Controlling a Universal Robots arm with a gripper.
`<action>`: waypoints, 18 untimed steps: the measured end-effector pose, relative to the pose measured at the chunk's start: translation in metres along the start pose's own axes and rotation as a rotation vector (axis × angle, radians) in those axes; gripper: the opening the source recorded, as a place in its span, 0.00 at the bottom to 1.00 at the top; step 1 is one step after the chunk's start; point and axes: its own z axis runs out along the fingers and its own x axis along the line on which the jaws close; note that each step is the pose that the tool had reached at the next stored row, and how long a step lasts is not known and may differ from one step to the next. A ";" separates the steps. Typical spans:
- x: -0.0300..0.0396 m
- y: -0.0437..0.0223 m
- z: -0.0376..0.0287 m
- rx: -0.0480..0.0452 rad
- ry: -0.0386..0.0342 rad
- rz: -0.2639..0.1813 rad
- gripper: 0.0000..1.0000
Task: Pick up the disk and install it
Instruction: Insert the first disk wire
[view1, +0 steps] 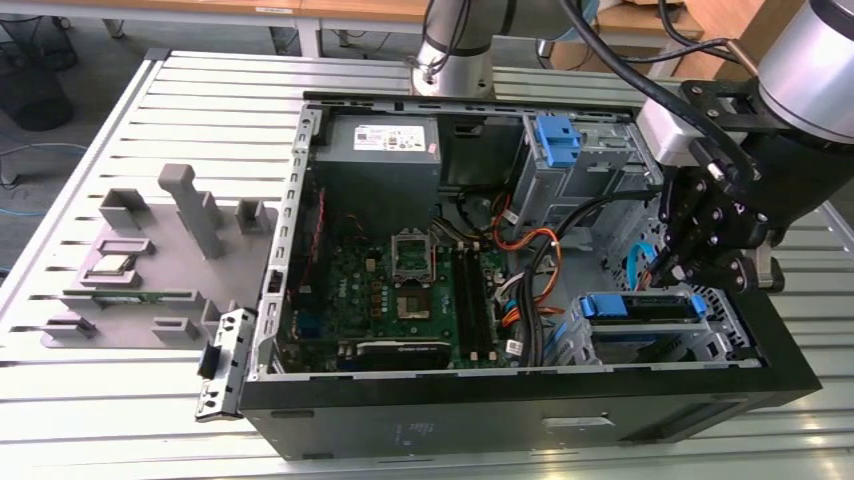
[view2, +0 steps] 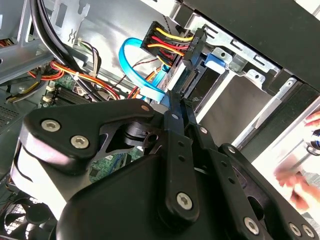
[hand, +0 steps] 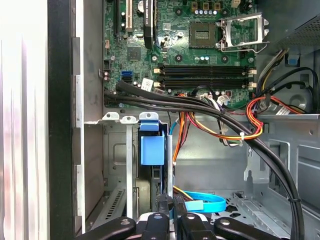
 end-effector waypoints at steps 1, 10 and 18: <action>0.0000 0.0000 0.0000 0.0000 0.0000 0.000 0.16; 0.0000 0.0000 0.0005 0.0000 0.0002 0.000 0.16; -0.0001 0.0010 0.0013 0.0001 0.0000 0.000 0.16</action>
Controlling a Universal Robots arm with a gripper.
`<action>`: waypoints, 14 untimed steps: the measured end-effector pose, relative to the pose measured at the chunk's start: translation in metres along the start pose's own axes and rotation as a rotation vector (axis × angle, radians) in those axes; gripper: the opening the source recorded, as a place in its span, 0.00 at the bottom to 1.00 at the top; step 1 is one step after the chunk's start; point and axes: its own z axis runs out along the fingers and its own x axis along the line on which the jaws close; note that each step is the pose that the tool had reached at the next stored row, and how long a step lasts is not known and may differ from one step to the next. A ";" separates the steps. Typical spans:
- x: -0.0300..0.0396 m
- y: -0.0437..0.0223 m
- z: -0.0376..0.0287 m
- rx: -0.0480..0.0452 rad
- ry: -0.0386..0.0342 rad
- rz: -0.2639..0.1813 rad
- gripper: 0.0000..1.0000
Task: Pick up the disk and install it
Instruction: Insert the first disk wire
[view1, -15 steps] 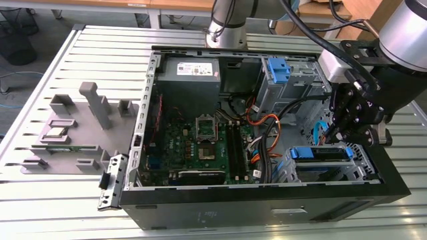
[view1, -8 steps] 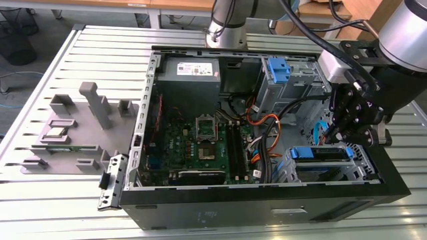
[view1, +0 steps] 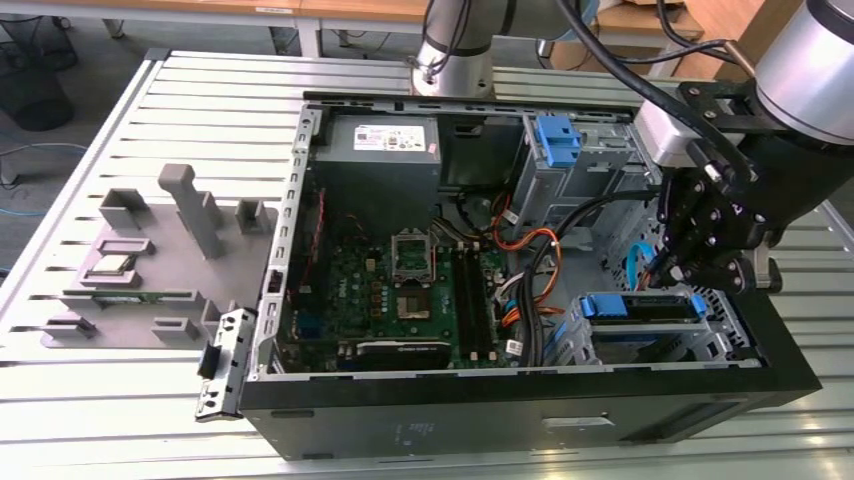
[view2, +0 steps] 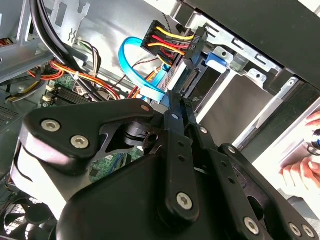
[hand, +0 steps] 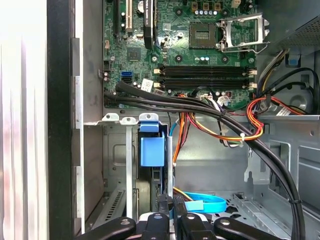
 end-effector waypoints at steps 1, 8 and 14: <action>0.0000 0.0000 0.0005 0.0000 0.0001 0.000 0.16; 0.0002 0.0007 0.0035 0.0009 0.0002 0.000 0.16; 0.0014 0.0007 0.0041 0.0011 0.0000 0.000 0.16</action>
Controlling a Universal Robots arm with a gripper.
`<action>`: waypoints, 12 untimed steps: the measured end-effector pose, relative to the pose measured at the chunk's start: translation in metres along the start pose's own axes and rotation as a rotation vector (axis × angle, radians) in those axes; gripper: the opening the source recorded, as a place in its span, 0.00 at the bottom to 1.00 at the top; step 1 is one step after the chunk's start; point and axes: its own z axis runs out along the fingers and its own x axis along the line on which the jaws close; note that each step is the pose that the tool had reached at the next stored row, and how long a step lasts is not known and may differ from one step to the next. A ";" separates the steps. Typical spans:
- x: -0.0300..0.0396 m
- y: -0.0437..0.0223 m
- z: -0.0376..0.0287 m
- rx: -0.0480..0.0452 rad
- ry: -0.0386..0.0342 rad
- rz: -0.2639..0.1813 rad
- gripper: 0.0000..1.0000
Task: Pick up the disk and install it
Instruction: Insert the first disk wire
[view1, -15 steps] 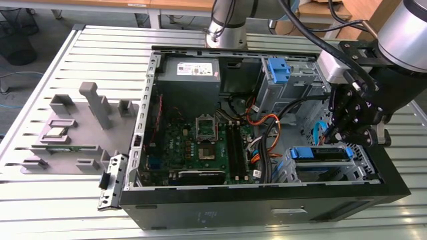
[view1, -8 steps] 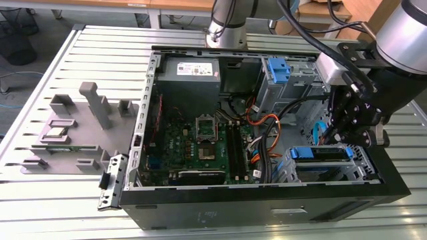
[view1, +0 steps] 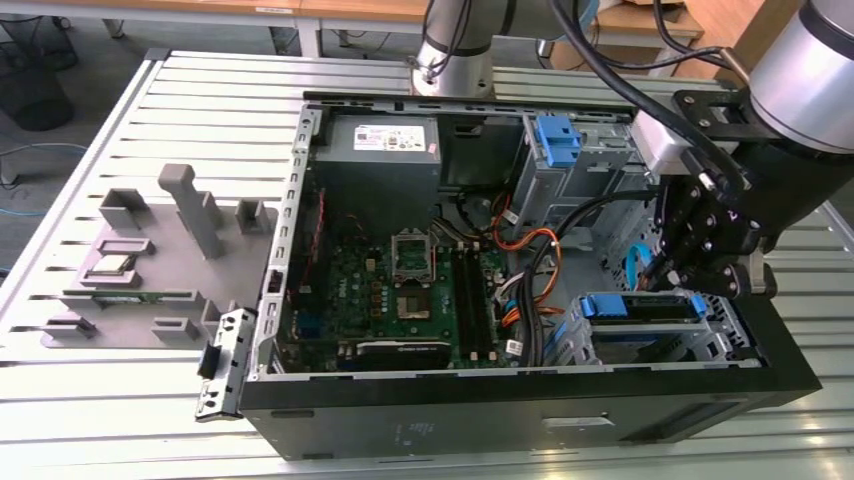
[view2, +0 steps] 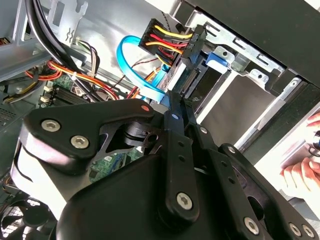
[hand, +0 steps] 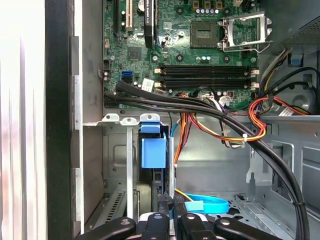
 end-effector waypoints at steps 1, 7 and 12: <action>0.0001 0.0000 0.0001 0.0000 0.0000 0.000 0.16; 0.0011 0.0000 0.0007 0.0002 0.0002 0.000 0.16; 0.0012 -0.0001 0.0015 0.0007 0.0000 0.000 0.16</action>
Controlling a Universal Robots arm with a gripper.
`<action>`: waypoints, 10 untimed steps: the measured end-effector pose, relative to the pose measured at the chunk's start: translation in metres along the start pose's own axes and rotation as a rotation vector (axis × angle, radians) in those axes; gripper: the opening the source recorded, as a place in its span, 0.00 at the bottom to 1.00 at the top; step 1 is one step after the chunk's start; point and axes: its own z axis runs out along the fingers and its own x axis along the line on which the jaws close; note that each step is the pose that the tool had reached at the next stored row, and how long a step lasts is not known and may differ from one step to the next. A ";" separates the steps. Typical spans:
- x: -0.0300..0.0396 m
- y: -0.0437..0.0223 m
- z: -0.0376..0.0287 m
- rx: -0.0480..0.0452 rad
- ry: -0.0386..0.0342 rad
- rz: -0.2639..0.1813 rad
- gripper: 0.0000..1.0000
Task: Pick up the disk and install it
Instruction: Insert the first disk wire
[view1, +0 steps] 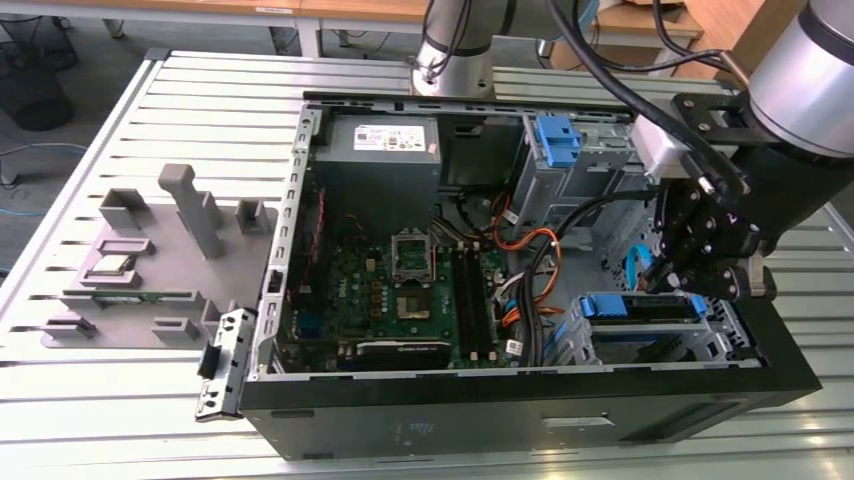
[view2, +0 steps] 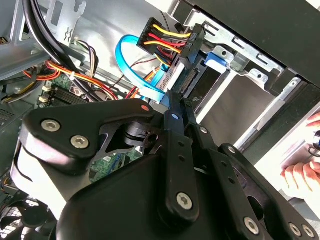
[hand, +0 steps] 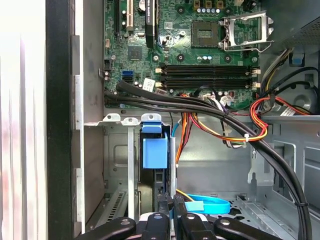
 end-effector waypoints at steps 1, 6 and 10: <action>0.0001 0.0000 0.0003 0.0006 -0.0001 0.000 0.16; 0.0009 0.0011 0.0011 0.0044 0.0001 0.000 0.16; 0.0025 0.0014 0.0017 0.0078 0.0000 0.000 0.16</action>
